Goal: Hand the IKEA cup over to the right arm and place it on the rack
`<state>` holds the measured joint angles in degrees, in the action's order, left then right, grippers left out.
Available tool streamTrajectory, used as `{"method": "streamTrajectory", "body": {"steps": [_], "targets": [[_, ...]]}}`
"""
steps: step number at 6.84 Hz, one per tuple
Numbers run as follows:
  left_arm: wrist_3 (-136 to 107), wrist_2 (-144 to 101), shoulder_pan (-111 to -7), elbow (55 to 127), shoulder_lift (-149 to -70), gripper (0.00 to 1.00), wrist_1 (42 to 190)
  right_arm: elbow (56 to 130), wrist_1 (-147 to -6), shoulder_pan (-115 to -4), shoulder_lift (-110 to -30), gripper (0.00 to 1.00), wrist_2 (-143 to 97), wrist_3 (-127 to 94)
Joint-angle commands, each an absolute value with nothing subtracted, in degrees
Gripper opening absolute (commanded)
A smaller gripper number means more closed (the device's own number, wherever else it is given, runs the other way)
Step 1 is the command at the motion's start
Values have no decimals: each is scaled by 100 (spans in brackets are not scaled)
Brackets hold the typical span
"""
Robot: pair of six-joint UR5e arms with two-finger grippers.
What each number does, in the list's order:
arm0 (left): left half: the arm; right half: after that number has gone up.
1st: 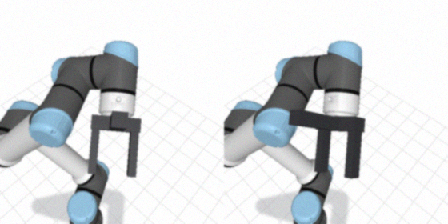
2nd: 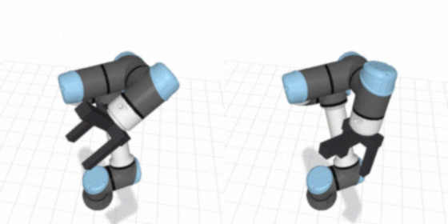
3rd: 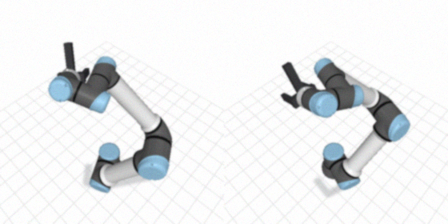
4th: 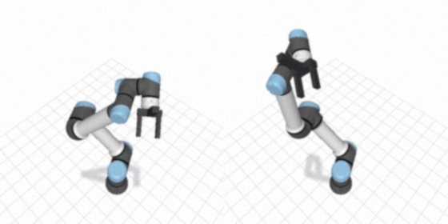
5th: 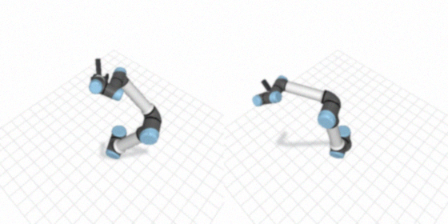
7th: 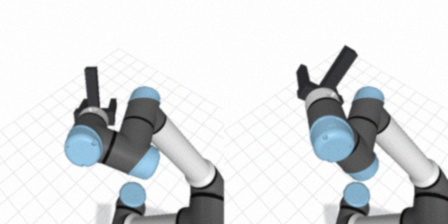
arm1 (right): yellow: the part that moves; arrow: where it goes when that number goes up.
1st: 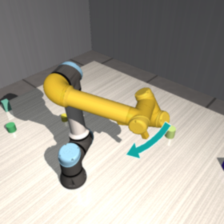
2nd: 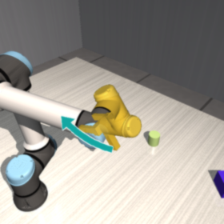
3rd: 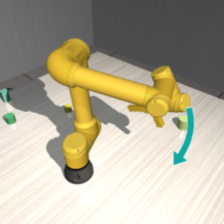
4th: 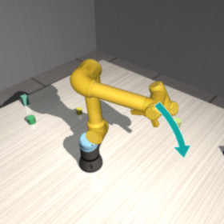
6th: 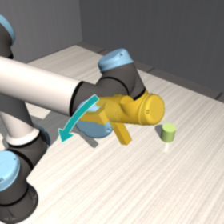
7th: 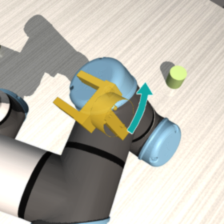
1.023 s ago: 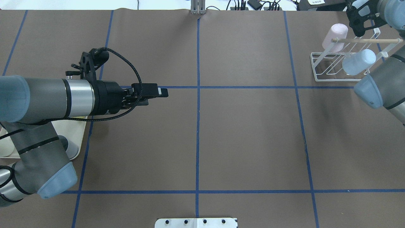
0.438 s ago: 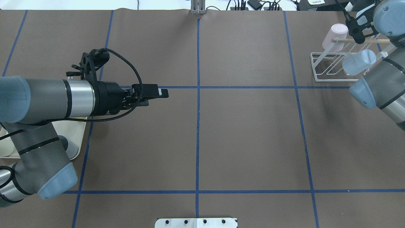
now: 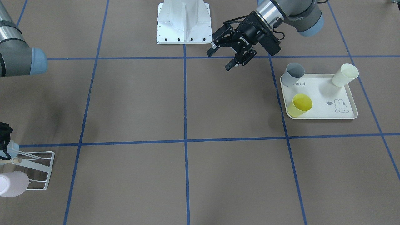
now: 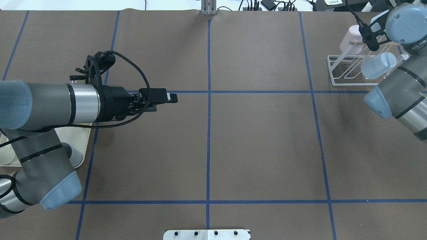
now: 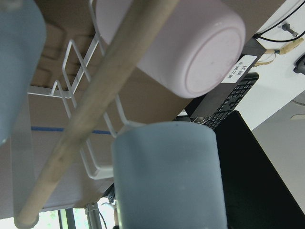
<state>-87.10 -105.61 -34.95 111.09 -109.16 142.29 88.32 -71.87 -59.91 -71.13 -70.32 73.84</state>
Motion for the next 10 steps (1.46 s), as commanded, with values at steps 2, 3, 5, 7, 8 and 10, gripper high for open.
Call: {"method": "streamTrajectory", "body": {"steps": [2,3,5,7,8,10], "targets": [[-8710,-10538,-3481,11109,-10916,100,14229,8667,-7181,-5836,-7102,0,-6777,7374],[-8710,-10529,-3480,11109,-10916,100,14229,8657,-7155,-5827,-7110,0,-6759,7383],[-8710,-10529,-3480,11118,-10916,100,14229,8465,-6988,-5731,-7102,0,-6715,7383],[-8719,-10529,-3480,11118,-10916,100,14230,8254,-6698,-5704,-7111,2,-6715,7409],[-8719,-10529,-3480,11118,-10916,100,14229,8244,-6697,-5687,-7102,20,-6654,7409],[-8719,-10529,-3480,11118,-10925,100,14238,8244,-6697,-5660,-7049,88,-6557,7383]]}}
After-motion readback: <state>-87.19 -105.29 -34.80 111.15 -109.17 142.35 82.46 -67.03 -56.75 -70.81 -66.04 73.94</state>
